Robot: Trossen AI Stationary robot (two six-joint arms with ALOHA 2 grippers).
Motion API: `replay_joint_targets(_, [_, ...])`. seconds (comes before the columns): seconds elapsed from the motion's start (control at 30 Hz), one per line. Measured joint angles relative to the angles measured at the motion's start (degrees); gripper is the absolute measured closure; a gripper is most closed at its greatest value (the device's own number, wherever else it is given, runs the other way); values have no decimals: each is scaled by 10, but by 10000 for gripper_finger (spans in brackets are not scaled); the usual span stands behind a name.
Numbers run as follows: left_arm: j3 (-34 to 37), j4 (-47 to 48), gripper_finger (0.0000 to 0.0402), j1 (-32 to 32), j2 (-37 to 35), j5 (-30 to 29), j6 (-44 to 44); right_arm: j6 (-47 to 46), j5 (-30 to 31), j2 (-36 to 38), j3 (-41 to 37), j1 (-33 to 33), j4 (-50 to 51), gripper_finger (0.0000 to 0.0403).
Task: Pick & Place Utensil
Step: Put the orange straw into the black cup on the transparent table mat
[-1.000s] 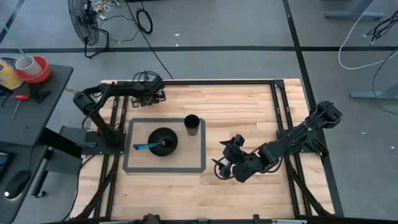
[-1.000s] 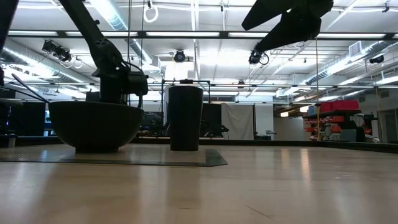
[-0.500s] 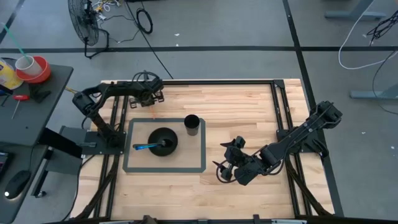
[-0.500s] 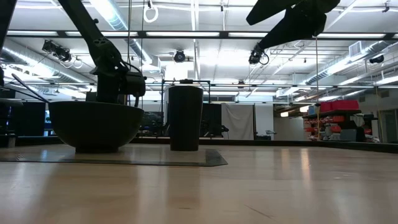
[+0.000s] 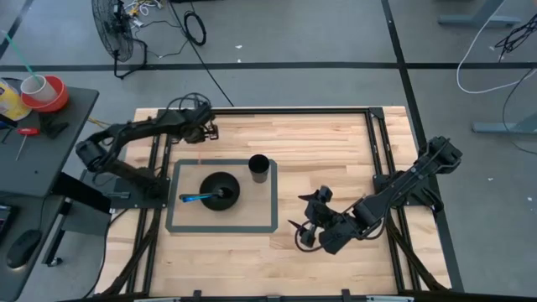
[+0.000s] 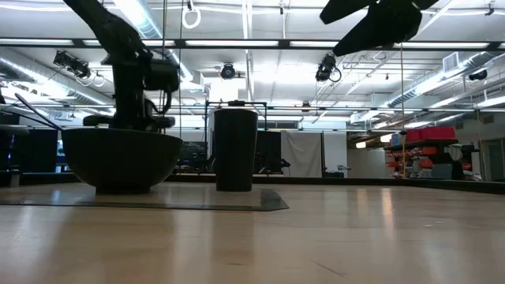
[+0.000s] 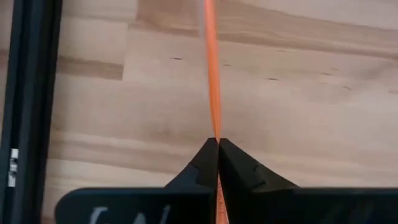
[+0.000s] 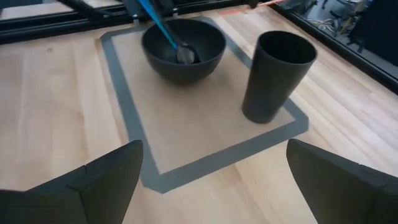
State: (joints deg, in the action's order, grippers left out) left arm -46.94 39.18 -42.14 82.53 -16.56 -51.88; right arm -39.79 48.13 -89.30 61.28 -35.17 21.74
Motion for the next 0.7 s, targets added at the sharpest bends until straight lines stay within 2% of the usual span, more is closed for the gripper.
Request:
replay_joint_targets(0.2, [0,10,390,89,-101,-21,44,10,-1,0,0,-5,0,3])
replay_joint_targets(0.33, [0,-30,394,178,-172,-102,50,13,-1,1,0,-5,0,3])
replay_joint_targets(0.5, [-1,-137,394,301,-211,-175,85,12,-1,1,0,2,-2,3])
replay_joint_targets(0.7, [-2,-334,393,423,-190,-283,195,15,0,1,0,11,-28,3])
